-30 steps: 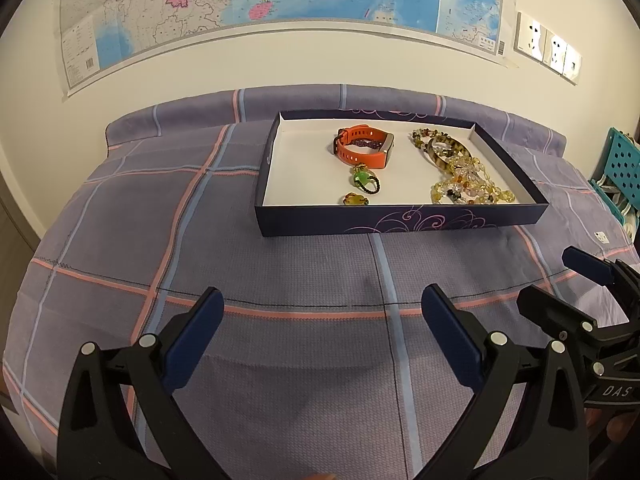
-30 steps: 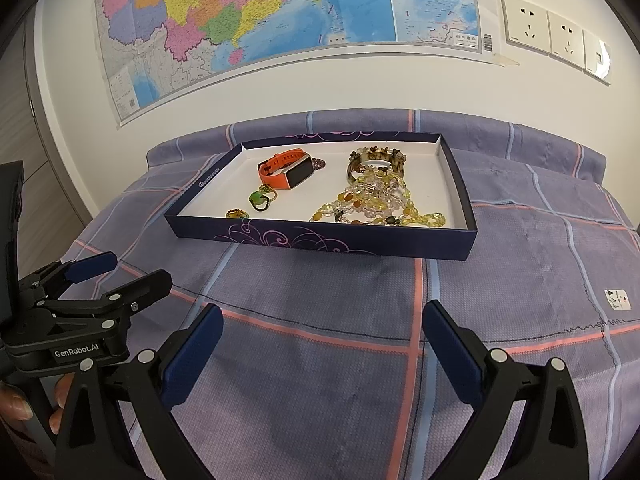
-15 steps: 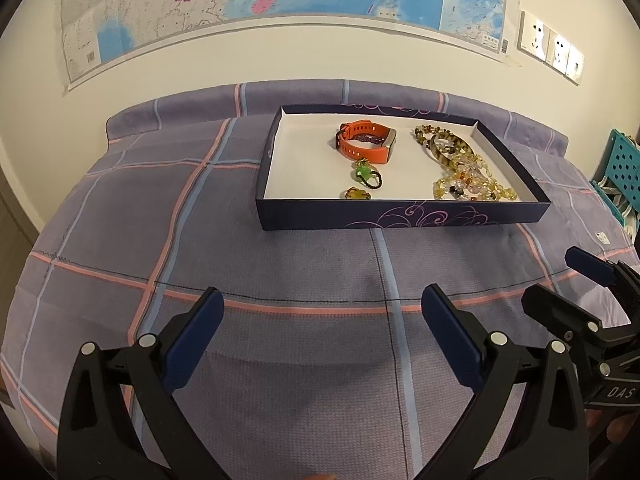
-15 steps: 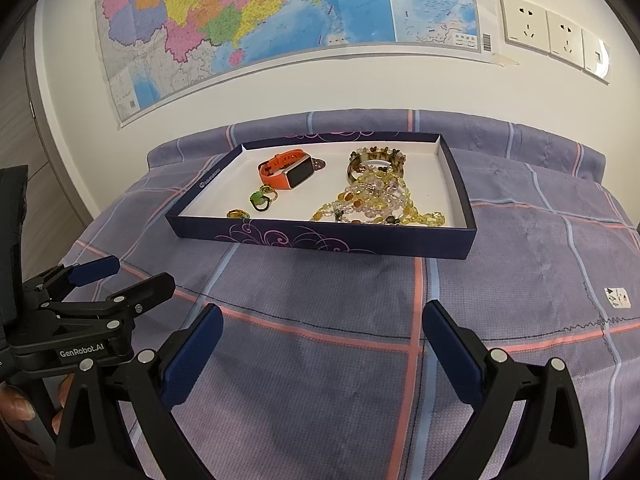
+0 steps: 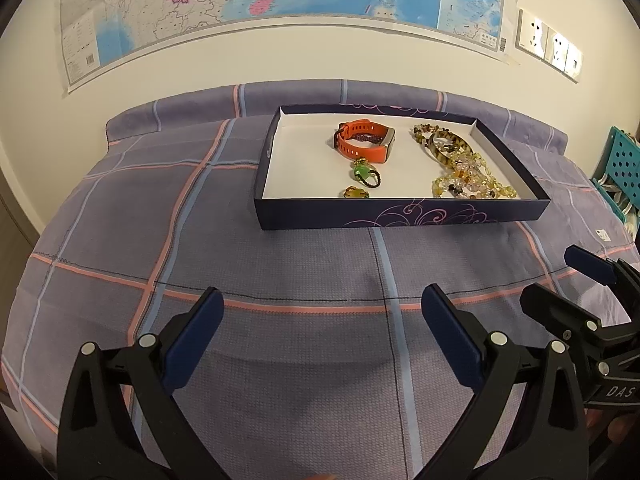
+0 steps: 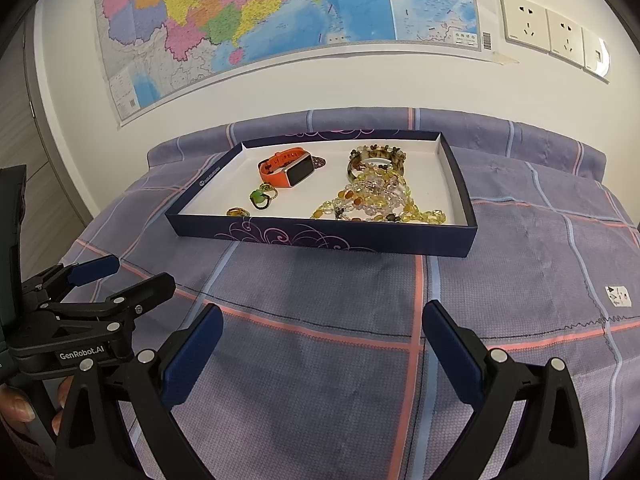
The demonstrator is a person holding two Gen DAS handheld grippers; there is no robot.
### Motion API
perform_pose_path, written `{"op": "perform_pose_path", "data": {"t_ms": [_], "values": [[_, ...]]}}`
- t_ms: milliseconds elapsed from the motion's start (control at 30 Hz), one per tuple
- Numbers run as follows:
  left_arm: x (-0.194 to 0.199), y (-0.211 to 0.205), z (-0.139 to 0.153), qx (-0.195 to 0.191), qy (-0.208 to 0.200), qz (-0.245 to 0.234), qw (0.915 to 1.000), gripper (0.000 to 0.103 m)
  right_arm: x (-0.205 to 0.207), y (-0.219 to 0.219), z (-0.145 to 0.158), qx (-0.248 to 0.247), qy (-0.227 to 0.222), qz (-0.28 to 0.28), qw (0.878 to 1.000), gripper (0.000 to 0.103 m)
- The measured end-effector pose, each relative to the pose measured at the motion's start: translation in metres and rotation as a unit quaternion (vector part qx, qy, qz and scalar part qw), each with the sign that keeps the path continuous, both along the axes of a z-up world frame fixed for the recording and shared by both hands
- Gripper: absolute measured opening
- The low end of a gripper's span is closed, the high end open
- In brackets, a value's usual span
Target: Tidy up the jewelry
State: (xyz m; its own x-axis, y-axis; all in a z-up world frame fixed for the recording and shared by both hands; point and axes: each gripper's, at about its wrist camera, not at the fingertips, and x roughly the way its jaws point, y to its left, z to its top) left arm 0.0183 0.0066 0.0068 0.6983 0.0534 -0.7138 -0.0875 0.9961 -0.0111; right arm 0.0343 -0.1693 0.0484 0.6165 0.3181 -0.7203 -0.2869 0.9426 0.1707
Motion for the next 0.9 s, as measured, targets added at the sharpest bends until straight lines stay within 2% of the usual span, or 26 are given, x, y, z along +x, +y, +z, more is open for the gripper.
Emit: {"op": "perform_pose_path", "data": {"t_ms": [667,900], "values": [[-0.001,-0.006,-0.001,0.004,-0.009,-0.017,0.9998,0.098,0.001,0.000,-0.001,0.001,0.002,0.003,1.000,0.096],[0.010,0.003,-0.015,-0.013,0.030,-0.015,0.9994,0.098,0.010,-0.020,-0.008,-0.025,0.028,-0.011,0.999,0.096]]}}
